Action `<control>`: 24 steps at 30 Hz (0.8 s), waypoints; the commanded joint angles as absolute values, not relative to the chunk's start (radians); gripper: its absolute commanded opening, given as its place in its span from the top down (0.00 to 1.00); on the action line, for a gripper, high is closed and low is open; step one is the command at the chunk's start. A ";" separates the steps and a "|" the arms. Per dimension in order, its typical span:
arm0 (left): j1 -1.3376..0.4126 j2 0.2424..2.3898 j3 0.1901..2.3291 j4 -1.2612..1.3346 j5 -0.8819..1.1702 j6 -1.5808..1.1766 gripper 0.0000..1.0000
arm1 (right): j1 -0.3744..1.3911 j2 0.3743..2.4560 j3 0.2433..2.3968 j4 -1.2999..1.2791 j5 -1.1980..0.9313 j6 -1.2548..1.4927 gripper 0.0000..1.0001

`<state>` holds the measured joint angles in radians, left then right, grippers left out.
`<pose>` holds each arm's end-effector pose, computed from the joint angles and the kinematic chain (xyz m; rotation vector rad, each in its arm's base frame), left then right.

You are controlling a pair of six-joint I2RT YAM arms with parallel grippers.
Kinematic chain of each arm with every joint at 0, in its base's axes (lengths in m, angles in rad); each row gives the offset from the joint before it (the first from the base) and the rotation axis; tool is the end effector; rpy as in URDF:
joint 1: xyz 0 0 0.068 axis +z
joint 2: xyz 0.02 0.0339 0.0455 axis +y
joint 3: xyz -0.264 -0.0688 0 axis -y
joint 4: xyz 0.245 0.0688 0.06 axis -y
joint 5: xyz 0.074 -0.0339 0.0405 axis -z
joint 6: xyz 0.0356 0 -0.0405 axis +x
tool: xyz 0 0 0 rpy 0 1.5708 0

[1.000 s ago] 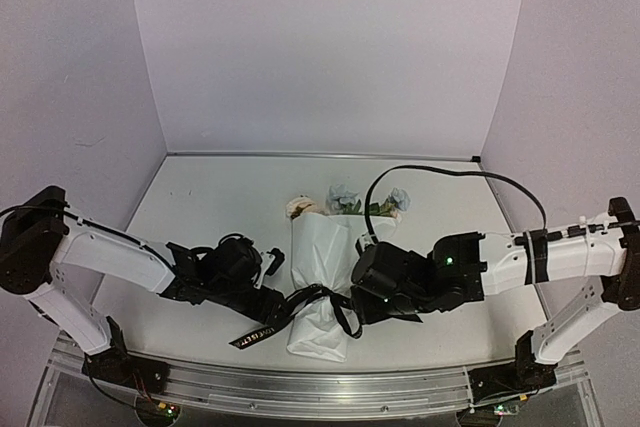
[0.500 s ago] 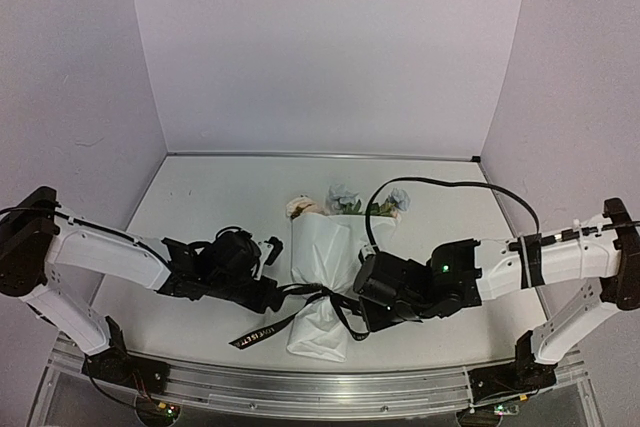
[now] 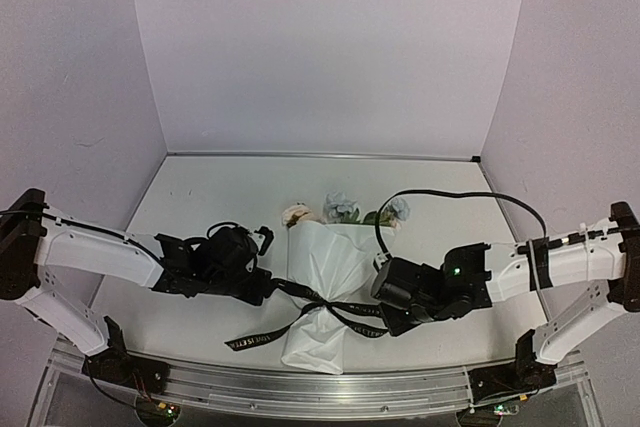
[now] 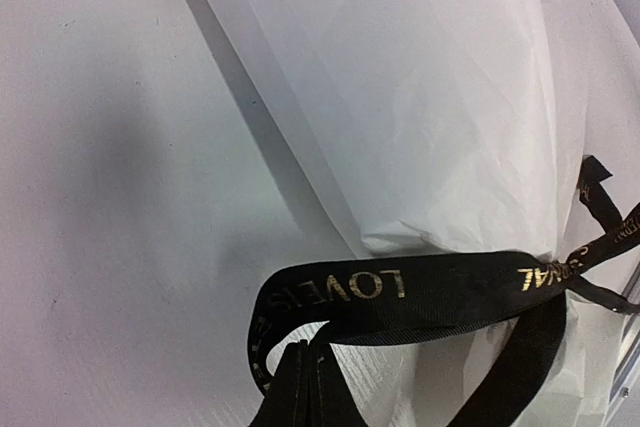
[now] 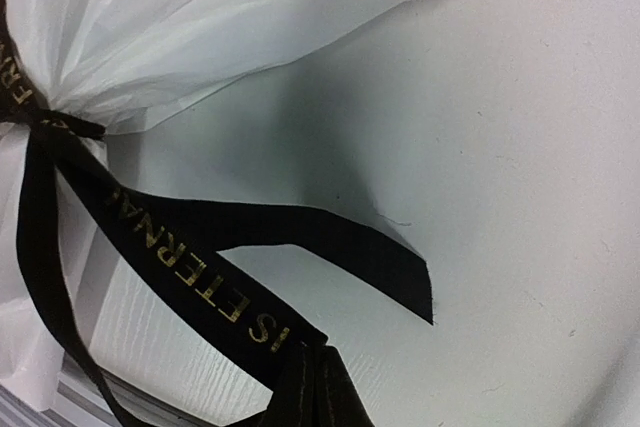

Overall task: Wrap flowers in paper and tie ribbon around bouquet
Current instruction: Adjust the ribbon on the folded bouquet.

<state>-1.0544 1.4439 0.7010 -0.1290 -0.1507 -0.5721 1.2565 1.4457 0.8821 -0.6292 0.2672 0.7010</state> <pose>0.1418 -0.2390 0.1702 0.5312 2.4485 -0.5331 0.0912 0.2503 0.1946 -0.6743 2.6185 0.2263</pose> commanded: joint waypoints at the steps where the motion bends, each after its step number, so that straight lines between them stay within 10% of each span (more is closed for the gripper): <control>1: -1.048 1.454 0.706 -0.181 -0.231 -0.636 1.00 | 1.245 1.437 0.837 -0.685 0.303 0.671 1.00; 13: -1.048 1.444 0.637 -0.113 -0.137 -0.647 1.00 | 1.236 1.524 0.855 -0.668 0.269 0.661 1.00; 24: -1.051 1.265 0.670 -0.123 -0.110 -0.608 0.59 | 1.236 1.374 0.868 -0.670 0.248 0.583 0.42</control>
